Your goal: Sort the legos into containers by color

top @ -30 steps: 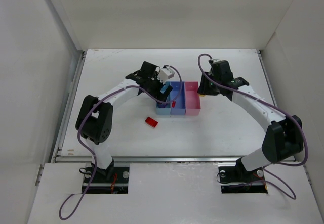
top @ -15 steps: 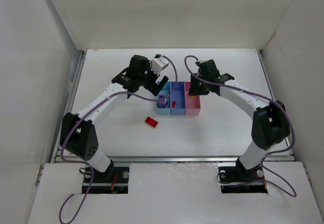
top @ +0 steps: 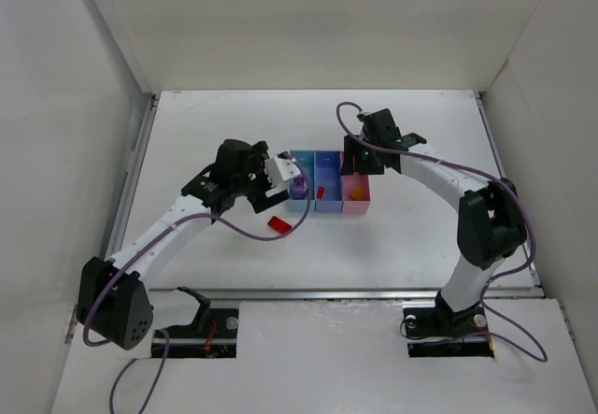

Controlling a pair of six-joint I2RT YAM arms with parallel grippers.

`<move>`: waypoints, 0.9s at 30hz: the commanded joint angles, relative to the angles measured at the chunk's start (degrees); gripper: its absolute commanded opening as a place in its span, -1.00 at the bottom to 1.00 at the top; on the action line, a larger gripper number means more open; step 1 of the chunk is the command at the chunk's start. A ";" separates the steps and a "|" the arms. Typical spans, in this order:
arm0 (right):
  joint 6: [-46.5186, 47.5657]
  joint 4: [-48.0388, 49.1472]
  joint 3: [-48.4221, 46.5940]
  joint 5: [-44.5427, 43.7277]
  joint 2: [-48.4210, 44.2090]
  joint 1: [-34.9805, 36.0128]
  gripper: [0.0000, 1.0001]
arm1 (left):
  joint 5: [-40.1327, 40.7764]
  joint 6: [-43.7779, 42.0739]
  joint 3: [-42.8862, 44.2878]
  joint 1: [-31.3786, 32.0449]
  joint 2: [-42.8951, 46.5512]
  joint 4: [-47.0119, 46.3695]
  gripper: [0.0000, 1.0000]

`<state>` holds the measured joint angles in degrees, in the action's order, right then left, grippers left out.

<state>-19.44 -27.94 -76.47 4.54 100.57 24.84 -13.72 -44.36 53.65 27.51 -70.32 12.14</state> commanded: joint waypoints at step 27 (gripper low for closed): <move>24.10 5.98 -1.57 4.61 1.02 30.97 0.54 | 18.81 39.44 -13.39 -13.80 37.09 -6.35 1.00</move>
<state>3.25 -23.09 -76.03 8.08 98.41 54.94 -1.06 -11.44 41.67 13.87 -34.92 7.03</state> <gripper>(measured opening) 0.764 0.997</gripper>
